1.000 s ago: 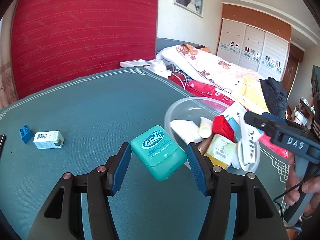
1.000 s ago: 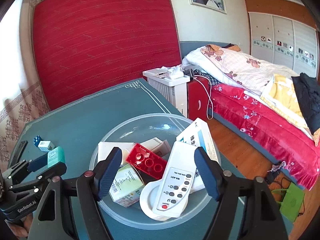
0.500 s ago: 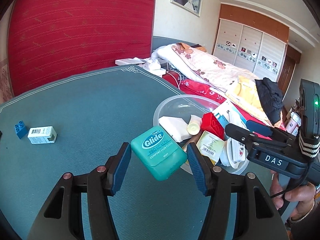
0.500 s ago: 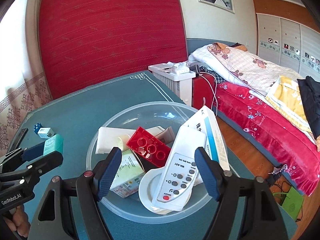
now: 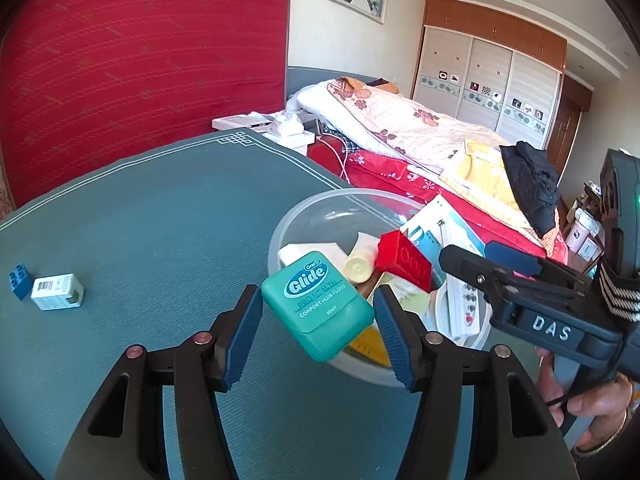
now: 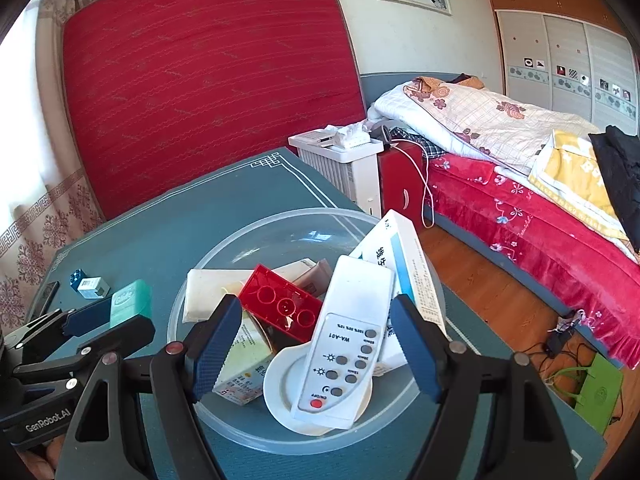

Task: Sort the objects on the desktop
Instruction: 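Carry the teal floss box over the bowl with the left tool, then lower the floss box into the bowl and open the left tool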

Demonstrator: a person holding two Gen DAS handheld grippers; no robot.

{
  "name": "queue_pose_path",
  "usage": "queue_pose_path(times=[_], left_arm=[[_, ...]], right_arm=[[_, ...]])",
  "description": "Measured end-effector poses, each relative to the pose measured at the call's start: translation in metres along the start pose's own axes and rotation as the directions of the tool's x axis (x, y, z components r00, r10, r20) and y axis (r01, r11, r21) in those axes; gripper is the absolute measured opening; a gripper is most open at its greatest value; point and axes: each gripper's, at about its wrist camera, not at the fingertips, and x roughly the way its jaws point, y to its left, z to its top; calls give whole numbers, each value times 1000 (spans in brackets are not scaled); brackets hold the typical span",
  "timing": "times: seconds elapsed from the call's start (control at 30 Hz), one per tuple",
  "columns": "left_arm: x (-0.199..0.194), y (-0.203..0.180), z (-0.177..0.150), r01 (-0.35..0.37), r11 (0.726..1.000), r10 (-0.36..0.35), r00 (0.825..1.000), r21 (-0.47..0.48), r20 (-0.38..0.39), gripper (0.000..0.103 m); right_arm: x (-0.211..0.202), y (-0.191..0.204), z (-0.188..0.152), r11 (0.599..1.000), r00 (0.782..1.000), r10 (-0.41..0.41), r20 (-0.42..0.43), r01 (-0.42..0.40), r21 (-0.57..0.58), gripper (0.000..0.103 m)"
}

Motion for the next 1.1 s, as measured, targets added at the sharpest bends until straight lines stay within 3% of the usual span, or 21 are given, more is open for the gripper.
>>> queue_pose_path(times=[0.3, 0.57, 0.67, 0.87, 1.1], left_arm=[[23, -18, 17, 37, 999, -37, 999, 17, -28, 62], [43, -20, 12, 28, 1000, -28, 994, -1, -108, 62], [38, -19, 9, 36, 999, -36, 995, -2, -91, 70], [28, -17, 8, 32, 999, -33, 997, -16, -69, 71], [11, 2, 0, 32, 991, -38, 998, -128, -50, 71]], right_arm=[[-7, -19, 7, 998, 1000, 5, 27, -7, 60, 80], [-7, -24, 3, 997, 1000, 15, 14, -17, 79, 80], [-9, -24, 2, 997, 1000, 18, 15, -19, 80, 80], [-9, -22, 2, 997, 1000, 23, 14, -24, 71, 80], [-8, -23, 1, 996, 999, 34, 1, -34, 88, 80]])
